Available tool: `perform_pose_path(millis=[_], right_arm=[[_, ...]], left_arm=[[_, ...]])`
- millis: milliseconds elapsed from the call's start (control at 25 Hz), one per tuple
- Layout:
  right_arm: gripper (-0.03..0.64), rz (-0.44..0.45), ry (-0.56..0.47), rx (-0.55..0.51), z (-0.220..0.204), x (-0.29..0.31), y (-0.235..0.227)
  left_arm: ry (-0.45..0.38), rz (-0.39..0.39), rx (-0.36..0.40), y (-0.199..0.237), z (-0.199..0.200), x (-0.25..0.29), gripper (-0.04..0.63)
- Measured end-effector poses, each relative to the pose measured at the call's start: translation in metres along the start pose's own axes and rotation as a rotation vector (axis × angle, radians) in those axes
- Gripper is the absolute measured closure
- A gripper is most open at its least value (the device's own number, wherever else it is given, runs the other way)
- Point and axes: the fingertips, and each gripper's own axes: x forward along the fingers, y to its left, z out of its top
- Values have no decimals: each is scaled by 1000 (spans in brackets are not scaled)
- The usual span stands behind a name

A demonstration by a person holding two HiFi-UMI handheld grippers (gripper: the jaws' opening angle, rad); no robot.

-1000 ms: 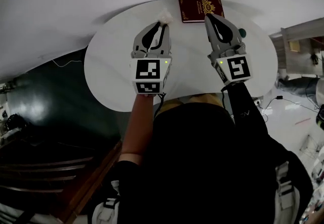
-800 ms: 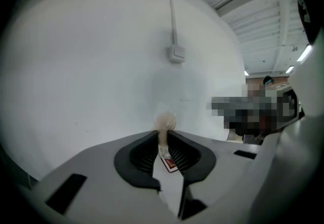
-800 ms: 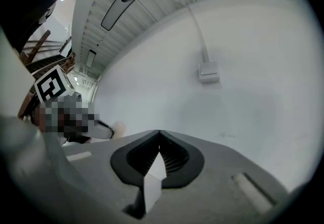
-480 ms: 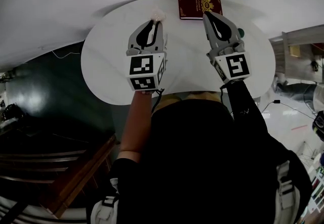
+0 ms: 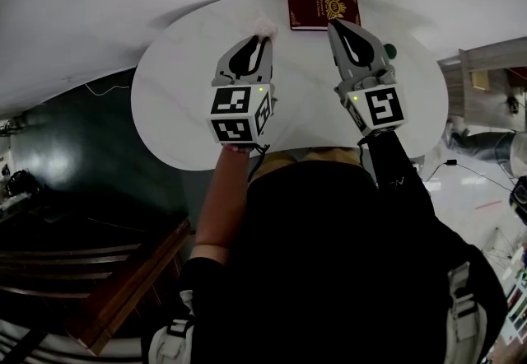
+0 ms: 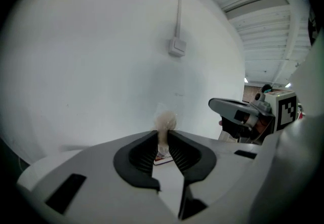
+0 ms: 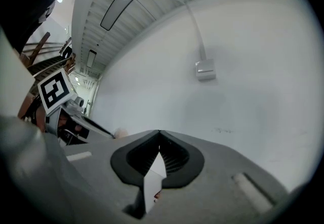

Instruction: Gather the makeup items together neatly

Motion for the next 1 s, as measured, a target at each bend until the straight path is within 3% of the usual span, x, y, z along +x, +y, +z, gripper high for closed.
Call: perform_pose_path(millis=[400, 560, 800, 1000], right_arm=[[612, -36, 43, 33, -13, -12, -19], [612, -42, 66, 14, -23, -22, -32], [612, -79, 83, 42, -35, -33, -53], [612, -82, 98, 40, -42, -41, -62]], left_arm=[[332, -111, -378, -30, -130, 60, 515], [465, -103, -444, -37, -180, 82, 515], [585, -69, -459, -37, -210, 109, 512], [681, -84, -594, -47, -229, 118, 512]])
